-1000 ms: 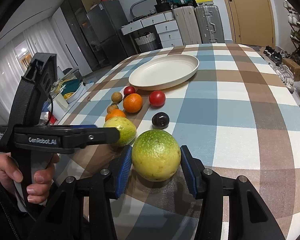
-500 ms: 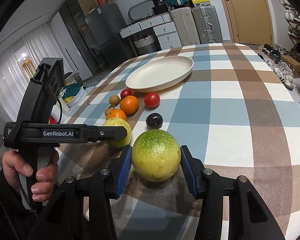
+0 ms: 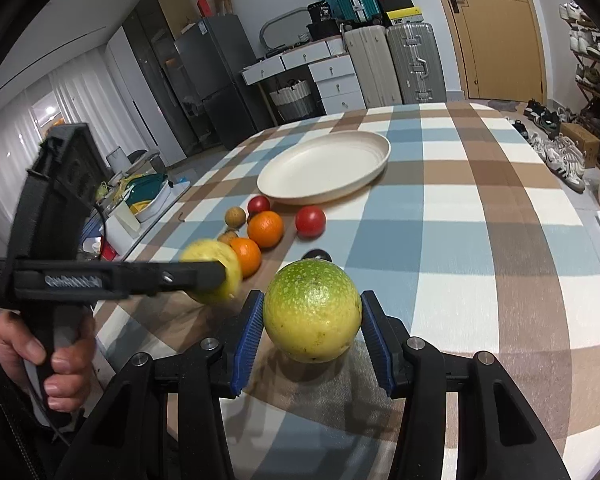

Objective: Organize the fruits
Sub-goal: 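Carry both fruits onto the white plate and open both grippers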

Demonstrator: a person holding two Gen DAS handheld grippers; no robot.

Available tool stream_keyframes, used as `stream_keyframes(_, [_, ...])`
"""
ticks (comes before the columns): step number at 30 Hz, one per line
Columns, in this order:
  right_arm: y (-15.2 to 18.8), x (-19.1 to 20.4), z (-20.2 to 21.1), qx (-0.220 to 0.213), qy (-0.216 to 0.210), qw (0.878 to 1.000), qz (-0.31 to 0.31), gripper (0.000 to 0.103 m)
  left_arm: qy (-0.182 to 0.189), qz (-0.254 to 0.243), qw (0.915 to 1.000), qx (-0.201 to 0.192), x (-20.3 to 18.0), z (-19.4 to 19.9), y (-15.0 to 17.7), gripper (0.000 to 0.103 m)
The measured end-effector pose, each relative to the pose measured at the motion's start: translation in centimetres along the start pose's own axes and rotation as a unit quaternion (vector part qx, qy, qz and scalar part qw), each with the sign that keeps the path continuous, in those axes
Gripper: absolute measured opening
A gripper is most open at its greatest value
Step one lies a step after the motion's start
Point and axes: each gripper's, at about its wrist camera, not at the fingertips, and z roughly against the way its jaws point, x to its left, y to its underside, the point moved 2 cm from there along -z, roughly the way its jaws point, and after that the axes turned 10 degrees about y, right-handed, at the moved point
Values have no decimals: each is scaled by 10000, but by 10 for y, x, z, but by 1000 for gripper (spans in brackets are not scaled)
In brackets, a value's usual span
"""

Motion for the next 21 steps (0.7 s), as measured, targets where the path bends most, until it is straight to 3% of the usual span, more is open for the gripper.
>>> stream_keyframes(8, [-30,1,-5,-188,-180,9996,-83,49,-20,-58,9998,-212,9,21,-34,48])
stream_keyframes(21, [-108,4,-48,-292,-458,9985,-97,49,-144,53,9998,-150,46,0,-100,48])
